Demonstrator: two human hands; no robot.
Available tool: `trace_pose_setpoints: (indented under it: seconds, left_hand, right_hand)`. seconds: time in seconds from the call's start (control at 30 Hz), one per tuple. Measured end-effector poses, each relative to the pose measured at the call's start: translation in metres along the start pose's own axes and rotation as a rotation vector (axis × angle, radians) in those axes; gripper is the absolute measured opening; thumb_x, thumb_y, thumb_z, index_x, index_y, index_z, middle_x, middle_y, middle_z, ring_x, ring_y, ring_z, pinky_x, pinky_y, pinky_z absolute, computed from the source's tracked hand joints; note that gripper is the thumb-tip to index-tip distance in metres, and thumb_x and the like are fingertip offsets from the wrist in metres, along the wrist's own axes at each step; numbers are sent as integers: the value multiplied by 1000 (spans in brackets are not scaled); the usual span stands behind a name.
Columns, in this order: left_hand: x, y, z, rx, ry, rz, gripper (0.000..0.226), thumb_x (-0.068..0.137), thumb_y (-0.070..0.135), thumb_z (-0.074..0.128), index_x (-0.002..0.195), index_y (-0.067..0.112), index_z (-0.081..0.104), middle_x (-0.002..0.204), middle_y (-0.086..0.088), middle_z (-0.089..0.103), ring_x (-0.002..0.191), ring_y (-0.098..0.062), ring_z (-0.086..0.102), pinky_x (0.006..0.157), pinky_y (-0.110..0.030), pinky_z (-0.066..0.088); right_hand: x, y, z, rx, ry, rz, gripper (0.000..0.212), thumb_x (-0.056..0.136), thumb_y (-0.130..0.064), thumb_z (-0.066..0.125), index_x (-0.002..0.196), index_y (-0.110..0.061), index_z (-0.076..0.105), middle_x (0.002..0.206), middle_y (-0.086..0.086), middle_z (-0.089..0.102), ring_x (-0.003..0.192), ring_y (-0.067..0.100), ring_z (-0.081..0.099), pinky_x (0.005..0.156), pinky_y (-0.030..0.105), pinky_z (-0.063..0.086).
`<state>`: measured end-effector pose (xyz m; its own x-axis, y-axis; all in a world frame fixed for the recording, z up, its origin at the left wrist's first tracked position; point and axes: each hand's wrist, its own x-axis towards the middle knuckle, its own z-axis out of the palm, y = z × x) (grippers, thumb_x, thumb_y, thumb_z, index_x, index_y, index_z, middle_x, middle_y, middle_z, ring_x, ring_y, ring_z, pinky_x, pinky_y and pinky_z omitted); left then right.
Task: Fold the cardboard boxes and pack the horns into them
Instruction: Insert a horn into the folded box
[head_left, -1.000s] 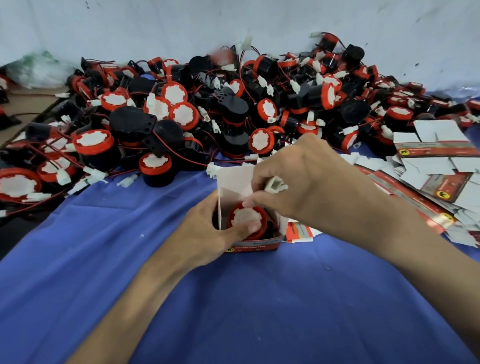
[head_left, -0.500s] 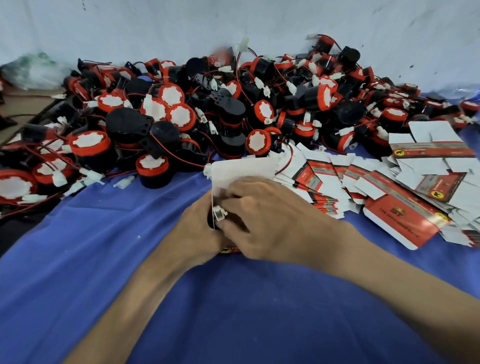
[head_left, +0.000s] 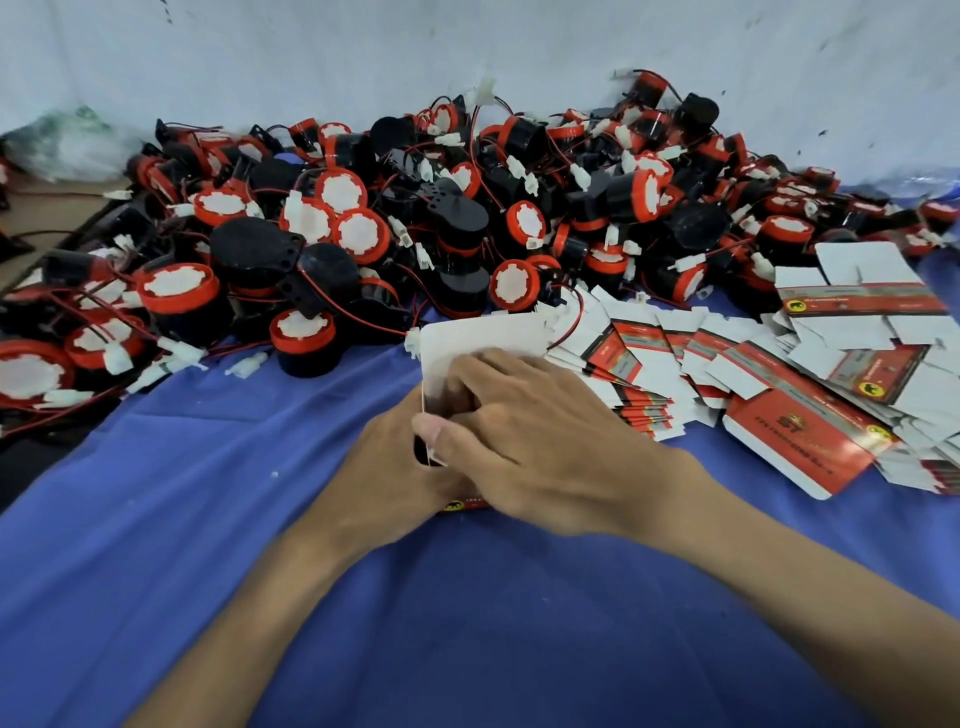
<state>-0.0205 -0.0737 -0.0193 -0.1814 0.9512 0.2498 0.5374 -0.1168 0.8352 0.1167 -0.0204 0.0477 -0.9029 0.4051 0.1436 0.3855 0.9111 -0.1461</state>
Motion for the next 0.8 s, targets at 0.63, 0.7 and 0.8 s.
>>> trace_pose_setpoints:
  seconds: [0.63,0.7,0.8]
  left_hand:
    - [1,1,-4,-91,-95,7,39,53,40,71,89,38,55,85,30,65,79,12,61,60,-4,44]
    - [0,-2,-11,-163,-202,16,62,55,41,80,111,33,55,103,22,67,98,4,63,75,-10,48]
    - [2,-5,-20,-378,-283,-25,63,81,27,71,136,16,43,122,15,64,115,-5,59,86,-16,48]
  right_hand:
    - [3,6,0,-42,-82,-34,49,95,-58,29,104,-31,69,100,-12,33,110,6,31,90,22,19]
    - [1,8,2,-70,-70,-21,43,95,-57,36,110,-29,66,108,-7,43,113,10,37,92,27,27]
    - [-1,10,0,-78,-93,-30,41,92,-59,42,113,-32,65,117,-4,46,115,12,38,97,33,34]
